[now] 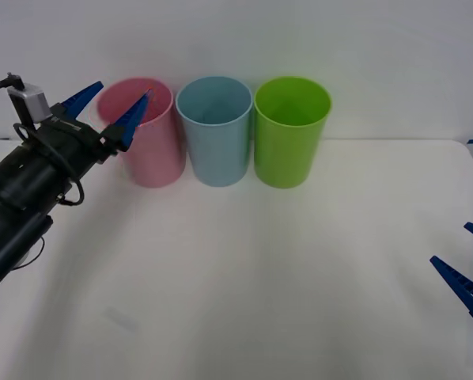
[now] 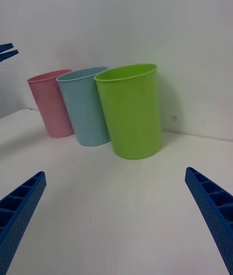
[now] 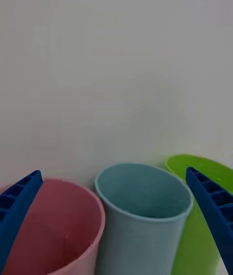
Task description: Grasp the object on the table and drop it into the matching bin: aluminum can to the light blue bin, PET bottle to the pink bin.
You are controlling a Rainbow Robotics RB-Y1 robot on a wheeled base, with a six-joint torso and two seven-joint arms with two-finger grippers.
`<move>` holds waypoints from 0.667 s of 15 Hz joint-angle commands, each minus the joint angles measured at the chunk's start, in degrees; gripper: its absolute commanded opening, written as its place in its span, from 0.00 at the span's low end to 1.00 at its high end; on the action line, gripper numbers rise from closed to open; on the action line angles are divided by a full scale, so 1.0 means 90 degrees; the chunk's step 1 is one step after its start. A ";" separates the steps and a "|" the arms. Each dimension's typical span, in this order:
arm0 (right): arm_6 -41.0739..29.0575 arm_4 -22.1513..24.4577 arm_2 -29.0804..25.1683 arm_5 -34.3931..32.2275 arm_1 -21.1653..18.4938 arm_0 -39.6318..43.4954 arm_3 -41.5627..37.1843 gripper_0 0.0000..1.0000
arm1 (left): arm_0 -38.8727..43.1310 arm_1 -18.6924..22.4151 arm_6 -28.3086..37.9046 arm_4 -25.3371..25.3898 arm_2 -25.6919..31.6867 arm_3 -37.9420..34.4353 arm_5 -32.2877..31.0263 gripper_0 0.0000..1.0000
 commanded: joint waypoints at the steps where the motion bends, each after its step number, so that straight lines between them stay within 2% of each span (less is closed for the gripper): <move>1: -0.0001 0.0000 0.0000 0.0000 0.0000 0.0000 0.0000 1.00 | 0.0468 0.0001 -0.0038 0.0006 0.0479 -0.0110 -0.0647 1.00; 4: -0.0001 0.0000 0.0000 0.0000 0.0000 0.0000 0.0000 1.00 | 0.0908 0.0030 -0.0106 -0.0013 0.1114 -0.0110 -0.1575 1.00; 10: -0.0001 0.0000 0.0000 0.0000 0.0000 0.0000 0.0000 1.00 | 0.1660 0.0235 -0.0262 -0.0023 0.2013 -0.0110 -0.2874 1.00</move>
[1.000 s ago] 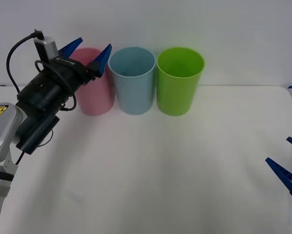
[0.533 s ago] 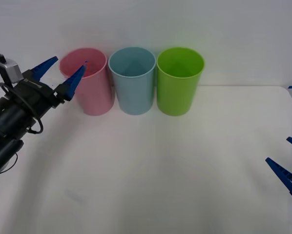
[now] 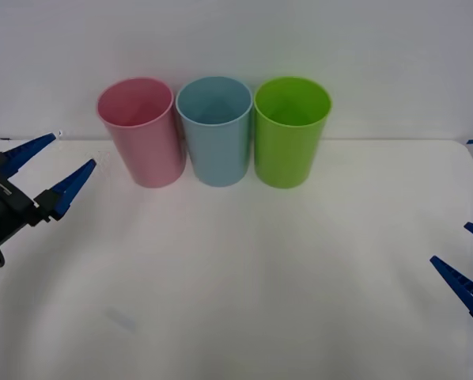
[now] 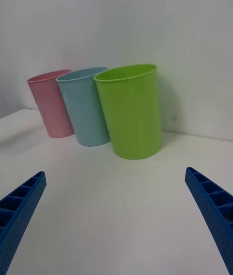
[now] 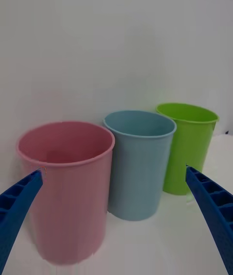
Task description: Grasp the object on the table and drop it into the matching bin: aluminum can to the light blue bin, PET bottle to the pink bin.
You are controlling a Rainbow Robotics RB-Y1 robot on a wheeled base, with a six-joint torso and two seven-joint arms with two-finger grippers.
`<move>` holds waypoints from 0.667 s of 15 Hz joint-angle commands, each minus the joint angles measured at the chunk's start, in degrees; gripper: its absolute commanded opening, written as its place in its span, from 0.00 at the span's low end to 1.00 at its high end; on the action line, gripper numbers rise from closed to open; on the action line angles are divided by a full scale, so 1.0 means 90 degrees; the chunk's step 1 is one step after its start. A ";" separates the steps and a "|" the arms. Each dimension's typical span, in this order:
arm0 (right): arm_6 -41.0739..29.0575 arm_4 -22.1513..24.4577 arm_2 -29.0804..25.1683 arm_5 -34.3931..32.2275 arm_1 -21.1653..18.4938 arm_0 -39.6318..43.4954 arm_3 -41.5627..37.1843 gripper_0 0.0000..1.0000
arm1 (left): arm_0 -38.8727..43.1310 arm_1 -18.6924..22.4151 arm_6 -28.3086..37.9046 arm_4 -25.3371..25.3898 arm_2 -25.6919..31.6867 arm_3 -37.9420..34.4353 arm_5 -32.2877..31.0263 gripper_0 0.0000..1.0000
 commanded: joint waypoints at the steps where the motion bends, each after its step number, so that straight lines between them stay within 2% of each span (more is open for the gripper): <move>1: 0.0000 0.0000 0.0000 0.0000 0.0000 0.0000 0.0000 1.00 | 0.0375 0.0126 -0.0104 -0.0003 0.0395 0.0001 -0.0549 1.00; 5: 0.0000 0.0000 0.0000 0.0000 0.0000 0.0000 0.0000 1.00 | 0.0824 0.0126 -0.0309 -0.0052 0.0932 0.0001 -0.1165 1.00; 10: 0.0000 0.0000 0.0000 0.0000 0.0000 0.0000 0.0000 1.00 | 0.1361 0.0390 -0.0592 0.0095 0.1078 0.0011 -0.1340 1.00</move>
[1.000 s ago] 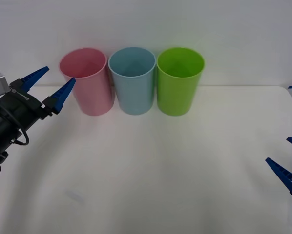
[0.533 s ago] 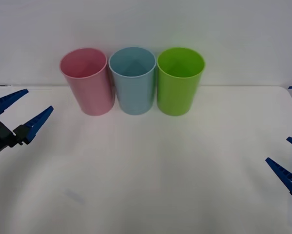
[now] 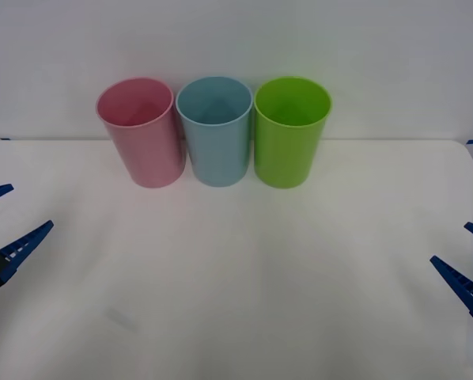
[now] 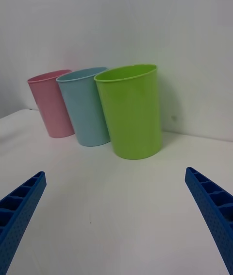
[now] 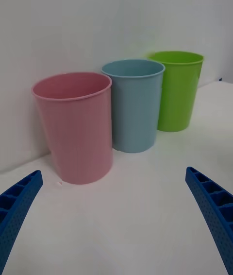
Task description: Grasp the object on the table and drop it into the matching bin: aluminum can to the light blue bin, PET bottle to the pink bin.
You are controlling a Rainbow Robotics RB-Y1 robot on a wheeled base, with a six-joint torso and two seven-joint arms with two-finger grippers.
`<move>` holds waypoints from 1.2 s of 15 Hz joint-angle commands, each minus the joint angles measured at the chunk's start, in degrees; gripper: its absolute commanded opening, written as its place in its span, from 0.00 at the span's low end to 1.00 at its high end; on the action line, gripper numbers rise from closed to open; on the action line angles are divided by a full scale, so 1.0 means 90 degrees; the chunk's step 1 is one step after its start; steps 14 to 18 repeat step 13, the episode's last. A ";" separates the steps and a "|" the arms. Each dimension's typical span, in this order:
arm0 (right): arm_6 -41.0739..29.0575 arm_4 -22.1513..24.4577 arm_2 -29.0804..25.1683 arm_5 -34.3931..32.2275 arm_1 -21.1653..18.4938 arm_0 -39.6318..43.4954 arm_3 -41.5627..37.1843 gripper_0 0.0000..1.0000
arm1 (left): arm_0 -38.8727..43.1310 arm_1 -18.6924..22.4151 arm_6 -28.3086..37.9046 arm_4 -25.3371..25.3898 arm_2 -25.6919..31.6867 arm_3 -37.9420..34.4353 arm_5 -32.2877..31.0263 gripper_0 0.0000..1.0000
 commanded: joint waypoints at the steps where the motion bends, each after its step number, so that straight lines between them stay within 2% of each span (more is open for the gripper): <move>1: 0.0001 0.0000 0.0000 0.0000 0.0000 0.0000 0.0000 1.00 | 0.0255 0.0026 -0.0132 0.0125 0.0070 0.0009 -0.0056 1.00; 9: 0.0001 0.0000 0.0000 0.0000 0.0000 0.0000 0.0000 1.00 | 0.0704 0.0026 -0.0210 0.0252 0.0031 0.0009 -0.0076 1.00; 18: 0.0001 0.0000 0.0000 0.0000 0.0000 0.0000 0.0000 1.00 | 0.0714 0.0026 -0.0210 0.0252 0.0011 0.0009 -0.0086 1.00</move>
